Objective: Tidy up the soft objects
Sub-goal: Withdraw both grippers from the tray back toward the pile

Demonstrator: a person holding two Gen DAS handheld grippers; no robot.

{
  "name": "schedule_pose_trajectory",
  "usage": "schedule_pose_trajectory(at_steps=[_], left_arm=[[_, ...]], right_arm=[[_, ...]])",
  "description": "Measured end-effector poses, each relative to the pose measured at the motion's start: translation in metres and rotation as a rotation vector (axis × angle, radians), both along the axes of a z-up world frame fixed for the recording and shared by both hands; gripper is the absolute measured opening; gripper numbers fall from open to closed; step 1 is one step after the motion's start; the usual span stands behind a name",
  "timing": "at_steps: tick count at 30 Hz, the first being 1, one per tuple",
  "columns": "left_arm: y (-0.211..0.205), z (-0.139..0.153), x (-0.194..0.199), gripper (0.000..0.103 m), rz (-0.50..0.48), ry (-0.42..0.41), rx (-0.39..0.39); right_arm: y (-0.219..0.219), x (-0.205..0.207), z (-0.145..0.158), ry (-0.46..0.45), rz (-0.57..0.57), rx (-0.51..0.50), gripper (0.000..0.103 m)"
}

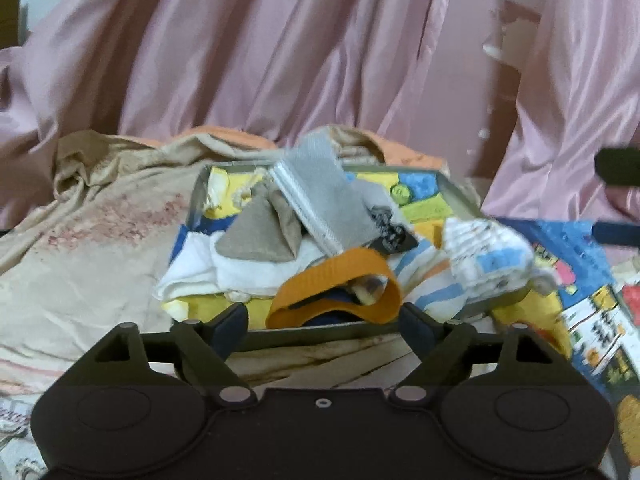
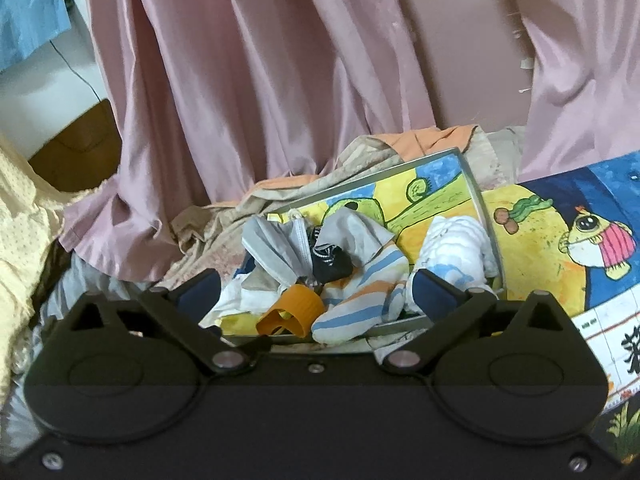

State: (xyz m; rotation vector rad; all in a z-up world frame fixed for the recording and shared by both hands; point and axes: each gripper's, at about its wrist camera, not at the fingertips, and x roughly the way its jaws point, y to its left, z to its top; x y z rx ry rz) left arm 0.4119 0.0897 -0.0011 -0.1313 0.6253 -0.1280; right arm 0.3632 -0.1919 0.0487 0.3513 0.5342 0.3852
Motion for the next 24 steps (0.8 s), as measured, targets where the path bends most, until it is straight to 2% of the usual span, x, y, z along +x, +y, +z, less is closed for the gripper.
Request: schedule_pose_trajectory(at_steps=[9, 16, 20, 24], left_arm=[[-0.004, 0.057, -0.060, 0.098, 0.045, -0.159, -0.038], [-0.019, 0.088, -0.101, 0.101, 0.064, -0.269, -0.013], [-0.025, 0.100, -0.120, 0.102, 0.072, -0.297, -0.021], [-0.030, 0.104, -0.143, 0.102, 0.076, -0.290, -0.027]], right_arm=[[-0.018, -0.058, 0.009, -0.061, 0.031, 0.016, 0.102], [-0.030, -0.105, 0.021, -0.111, 0.038, 0.014, 0.102], [-0.036, -0.132, 0.027, -0.147, 0.034, -0.008, 0.103], [-0.039, -0.159, 0.027, -0.170, 0.025, -0.005, 0.103]])
